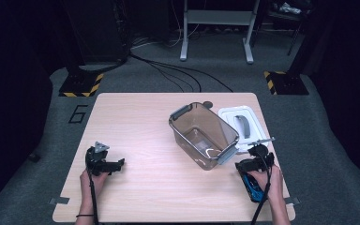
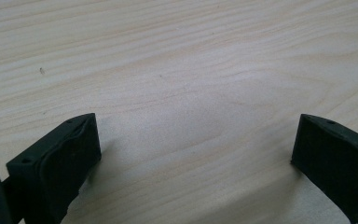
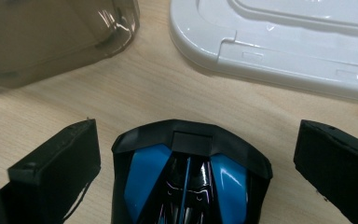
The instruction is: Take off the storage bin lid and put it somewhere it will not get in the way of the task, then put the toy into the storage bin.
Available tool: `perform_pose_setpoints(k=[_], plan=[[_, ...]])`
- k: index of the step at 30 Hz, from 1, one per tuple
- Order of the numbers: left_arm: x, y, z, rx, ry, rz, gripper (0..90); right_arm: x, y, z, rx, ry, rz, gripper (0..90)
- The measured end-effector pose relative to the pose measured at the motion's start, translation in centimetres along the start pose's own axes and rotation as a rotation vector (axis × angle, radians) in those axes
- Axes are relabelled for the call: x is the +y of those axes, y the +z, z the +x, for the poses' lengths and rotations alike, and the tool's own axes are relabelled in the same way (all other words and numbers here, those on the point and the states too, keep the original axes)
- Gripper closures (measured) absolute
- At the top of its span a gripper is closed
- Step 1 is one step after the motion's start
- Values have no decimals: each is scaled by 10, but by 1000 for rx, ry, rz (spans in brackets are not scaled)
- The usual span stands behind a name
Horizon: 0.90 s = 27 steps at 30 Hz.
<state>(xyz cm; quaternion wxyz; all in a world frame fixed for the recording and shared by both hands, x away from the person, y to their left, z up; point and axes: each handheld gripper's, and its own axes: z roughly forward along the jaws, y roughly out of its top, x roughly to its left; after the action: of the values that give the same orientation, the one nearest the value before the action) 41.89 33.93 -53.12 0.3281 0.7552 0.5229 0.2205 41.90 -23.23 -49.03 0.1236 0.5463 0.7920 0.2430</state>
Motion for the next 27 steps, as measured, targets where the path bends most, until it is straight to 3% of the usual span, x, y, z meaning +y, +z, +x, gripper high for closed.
perform_pose_setpoints(k=[4,10,12,23,27], plan=[[0,0,0,0,0,0,10,-2,4,1,4,-13,10,37],[0,0,0,0,1,0,10,-3,5,2,-8,-7,16,168],[0,0,0,0,0,0,10,-4,5,2,12,-22,7,234],[0,0,0,0,-1,0,10,-7,3,1,37,-15,-14,246],[0,0,0,0,0,0,10,-5,-6,1,43,-3,-45,247]])
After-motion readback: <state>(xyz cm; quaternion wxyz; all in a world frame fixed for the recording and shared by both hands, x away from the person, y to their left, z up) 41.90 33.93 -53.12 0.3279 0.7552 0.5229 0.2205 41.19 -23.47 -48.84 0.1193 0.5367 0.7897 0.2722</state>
